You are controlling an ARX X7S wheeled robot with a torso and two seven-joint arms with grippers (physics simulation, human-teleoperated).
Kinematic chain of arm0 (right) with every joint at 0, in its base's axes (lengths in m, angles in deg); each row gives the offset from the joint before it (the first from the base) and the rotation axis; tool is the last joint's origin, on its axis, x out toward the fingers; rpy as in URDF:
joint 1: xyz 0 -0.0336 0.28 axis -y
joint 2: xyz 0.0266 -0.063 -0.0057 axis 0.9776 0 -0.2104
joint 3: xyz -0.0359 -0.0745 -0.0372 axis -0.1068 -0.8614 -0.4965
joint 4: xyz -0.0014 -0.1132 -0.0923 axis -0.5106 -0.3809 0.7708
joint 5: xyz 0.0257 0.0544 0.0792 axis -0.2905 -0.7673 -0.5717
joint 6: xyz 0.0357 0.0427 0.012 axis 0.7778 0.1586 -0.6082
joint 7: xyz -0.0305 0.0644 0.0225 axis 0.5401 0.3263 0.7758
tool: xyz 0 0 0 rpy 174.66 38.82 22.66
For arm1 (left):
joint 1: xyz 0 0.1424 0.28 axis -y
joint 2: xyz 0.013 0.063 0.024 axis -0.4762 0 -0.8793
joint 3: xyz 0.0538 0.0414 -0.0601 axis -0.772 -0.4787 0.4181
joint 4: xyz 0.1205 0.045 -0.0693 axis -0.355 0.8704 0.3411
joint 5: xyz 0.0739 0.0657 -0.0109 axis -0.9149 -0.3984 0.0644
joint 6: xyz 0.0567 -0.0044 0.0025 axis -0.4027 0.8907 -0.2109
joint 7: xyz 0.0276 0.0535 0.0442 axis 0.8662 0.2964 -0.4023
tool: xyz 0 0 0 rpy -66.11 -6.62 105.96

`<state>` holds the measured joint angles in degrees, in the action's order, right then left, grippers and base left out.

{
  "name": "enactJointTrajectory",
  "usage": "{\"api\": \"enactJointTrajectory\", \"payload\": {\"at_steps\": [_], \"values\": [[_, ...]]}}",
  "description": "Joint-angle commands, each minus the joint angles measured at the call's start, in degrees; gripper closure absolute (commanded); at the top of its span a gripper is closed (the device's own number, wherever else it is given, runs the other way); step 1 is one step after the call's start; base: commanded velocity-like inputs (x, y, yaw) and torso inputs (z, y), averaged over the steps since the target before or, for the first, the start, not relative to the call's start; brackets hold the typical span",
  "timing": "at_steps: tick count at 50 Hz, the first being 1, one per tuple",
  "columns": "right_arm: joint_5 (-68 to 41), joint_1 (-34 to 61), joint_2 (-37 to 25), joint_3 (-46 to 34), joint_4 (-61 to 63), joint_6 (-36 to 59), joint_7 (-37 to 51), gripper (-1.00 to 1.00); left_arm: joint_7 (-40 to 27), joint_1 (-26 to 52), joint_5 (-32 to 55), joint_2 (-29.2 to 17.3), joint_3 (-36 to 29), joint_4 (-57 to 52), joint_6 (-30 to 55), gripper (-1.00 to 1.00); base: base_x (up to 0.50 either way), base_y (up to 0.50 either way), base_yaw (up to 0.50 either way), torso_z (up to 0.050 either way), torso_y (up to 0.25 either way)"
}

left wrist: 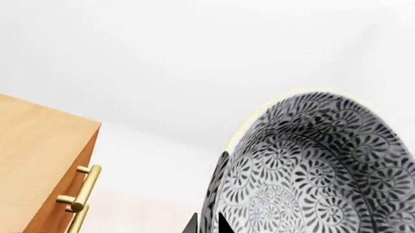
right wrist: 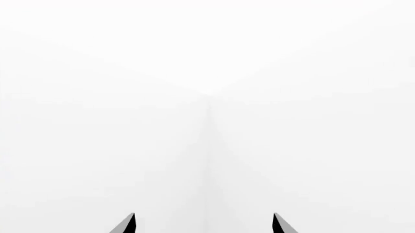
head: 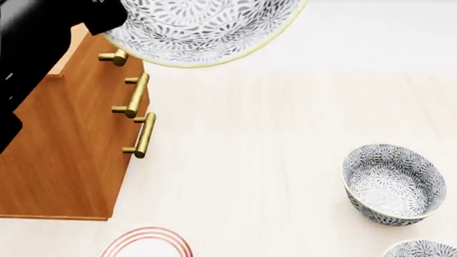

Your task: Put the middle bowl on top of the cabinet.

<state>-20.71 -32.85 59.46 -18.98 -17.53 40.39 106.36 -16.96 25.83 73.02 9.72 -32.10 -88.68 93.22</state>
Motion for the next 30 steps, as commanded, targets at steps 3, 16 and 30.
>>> {"api": "enactJointTrajectory", "payload": {"at_steps": [3, 16, 30], "values": [[1.9, 0.0, 0.0, -1.7, 0.1, 0.1, 1.1, -1.00, -3.4, 13.1, 9.4, -2.8, -7.0, 15.6, -7.6, 1.00, 0.00, 0.00, 0.00, 0.000, 0.000], [1.0, 0.0, 0.0, -0.8, 0.1, -0.1, 0.8, -1.00, -3.2, 18.8, 14.1, -3.8, -18.9, 32.5, -15.2, 1.00, 0.00, 0.00, 0.00, 0.000, 0.000], [0.5, 0.0, 0.0, -0.2, 0.1, -0.3, 0.6, -1.00, -0.9, 20.1, 17.0, -2.0, -25.4, 48.6, -15.3, 1.00, 0.00, 0.00, 0.00, 0.000, 0.000]]}}
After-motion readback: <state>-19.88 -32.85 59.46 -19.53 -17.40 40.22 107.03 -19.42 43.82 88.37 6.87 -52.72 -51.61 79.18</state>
